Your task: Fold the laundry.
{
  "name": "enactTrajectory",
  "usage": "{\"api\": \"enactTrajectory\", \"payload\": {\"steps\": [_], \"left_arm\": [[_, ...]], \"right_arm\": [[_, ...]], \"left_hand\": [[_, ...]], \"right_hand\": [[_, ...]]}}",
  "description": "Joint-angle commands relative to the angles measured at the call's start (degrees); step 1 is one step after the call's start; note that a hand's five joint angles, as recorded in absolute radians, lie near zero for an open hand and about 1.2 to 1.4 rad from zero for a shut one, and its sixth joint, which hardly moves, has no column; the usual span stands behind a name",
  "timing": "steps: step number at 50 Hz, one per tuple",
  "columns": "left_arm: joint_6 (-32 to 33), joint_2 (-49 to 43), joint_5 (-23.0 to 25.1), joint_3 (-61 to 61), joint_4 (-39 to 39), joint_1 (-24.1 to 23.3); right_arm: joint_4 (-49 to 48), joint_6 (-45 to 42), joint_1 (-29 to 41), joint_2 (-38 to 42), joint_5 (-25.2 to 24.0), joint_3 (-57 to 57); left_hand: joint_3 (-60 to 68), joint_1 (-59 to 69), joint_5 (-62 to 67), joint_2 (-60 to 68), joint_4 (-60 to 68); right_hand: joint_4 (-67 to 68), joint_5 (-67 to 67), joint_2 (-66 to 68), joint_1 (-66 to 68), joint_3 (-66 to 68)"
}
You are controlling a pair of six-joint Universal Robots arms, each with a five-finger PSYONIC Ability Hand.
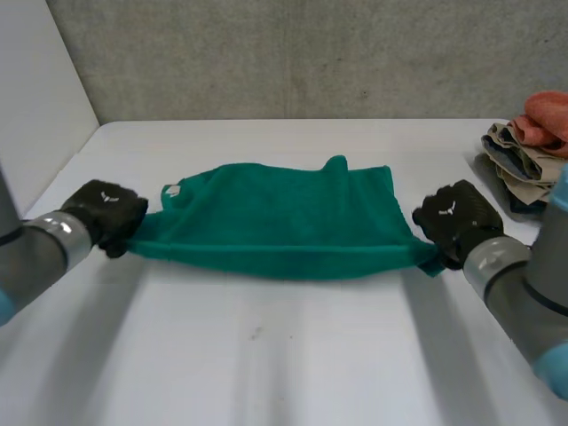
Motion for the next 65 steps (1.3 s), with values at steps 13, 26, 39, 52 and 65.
{"api": "enactTrajectory", "payload": {"steps": [13, 26, 39, 52, 65], "left_arm": [[18.1, -4.5, -0.6, 4.2, -15.4, 0.3], [-2.3, -14.7, -1.5, 48.4, 2.8, -2.8], [-20.5, -11.1, -7.4, 51.8, 21.8, -2.0], [-21.0, -14.0, -2.9, 36.8, 21.7, -1.3], [-15.5, -2.5, 3.6, 22.7, 20.9, -2.7]], "right_arm": [[11.1, -15.5, -4.6, 4.3, -3.3, -2.1], [-12.5, -8.8, -0.2, 17.0, 9.5, -37.4], [-29.4, 7.9, -1.5, 15.0, 6.2, -47.9], [-18.2, 7.0, -0.6, 18.5, 0.9, -39.6], [-9.3, 23.9, 2.8, 19.1, -0.4, -32.8]], "left_hand": [[11.9, 13.7, 13.3, 11.6, 11.4], [11.9, 13.7, 13.3, 11.6, 11.4], [11.9, 13.7, 13.3, 11.6, 11.4], [11.9, 13.7, 13.3, 11.6, 11.4], [11.9, 13.7, 13.3, 11.6, 11.4]], "right_hand": [[11.6, 13.0, 12.5, 14.6, 12.2], [11.6, 13.0, 12.5, 14.6, 12.2], [11.6, 13.0, 12.5, 14.6, 12.2], [11.6, 13.0, 12.5, 14.6, 12.2], [-58.4, -57.0, -57.5, -55.4, -57.8]]}}
